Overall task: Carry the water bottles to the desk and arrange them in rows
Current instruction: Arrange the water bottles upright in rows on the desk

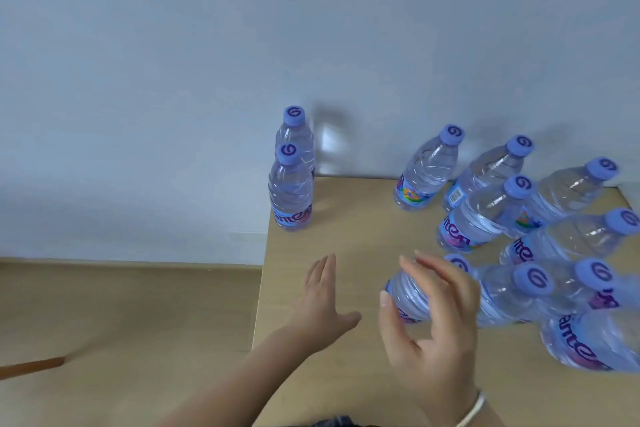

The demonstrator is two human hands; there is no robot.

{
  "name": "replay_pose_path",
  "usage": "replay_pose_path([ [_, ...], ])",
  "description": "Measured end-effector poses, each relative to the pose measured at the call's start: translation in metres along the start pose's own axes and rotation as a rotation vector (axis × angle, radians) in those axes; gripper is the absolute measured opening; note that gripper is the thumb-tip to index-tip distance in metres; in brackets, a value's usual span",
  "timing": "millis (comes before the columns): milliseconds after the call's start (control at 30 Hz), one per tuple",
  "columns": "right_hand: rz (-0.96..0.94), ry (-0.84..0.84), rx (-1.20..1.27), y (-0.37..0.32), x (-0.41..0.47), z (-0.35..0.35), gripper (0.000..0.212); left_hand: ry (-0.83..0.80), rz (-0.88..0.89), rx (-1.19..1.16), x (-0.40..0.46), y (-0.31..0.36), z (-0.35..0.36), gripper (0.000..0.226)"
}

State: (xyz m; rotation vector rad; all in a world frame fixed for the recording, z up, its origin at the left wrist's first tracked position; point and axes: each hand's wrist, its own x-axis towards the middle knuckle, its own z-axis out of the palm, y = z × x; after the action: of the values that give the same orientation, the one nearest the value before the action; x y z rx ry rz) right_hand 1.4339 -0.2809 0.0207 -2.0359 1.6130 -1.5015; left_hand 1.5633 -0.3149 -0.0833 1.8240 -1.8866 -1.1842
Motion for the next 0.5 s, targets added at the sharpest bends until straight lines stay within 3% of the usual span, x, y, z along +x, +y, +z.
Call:
replay_pose_path([
  [100, 0.129, 0.065, -0.144, 0.026, 0.006, -0.022, 0.053, -0.037, 0.025, -0.030, 0.000, 0.017, 0.011, 0.101],
  [200, 0.410, -0.108, -0.030, 0.047, 0.002, -0.026, 0.075, -0.076, 0.046, -0.031, -0.002, 0.026, 0.019, 0.102],
  [267, 0.508, -0.199, 0.053, 0.056, -0.007, -0.021, 0.077, -0.086, 0.053, -0.037, -0.003, 0.030, 0.022, 0.103],
  [500, 0.417, -0.146, 0.056, 0.071, -0.015, -0.006, 0.066, -0.090, 0.032, -0.059, -0.005, 0.038, 0.027, 0.100],
])
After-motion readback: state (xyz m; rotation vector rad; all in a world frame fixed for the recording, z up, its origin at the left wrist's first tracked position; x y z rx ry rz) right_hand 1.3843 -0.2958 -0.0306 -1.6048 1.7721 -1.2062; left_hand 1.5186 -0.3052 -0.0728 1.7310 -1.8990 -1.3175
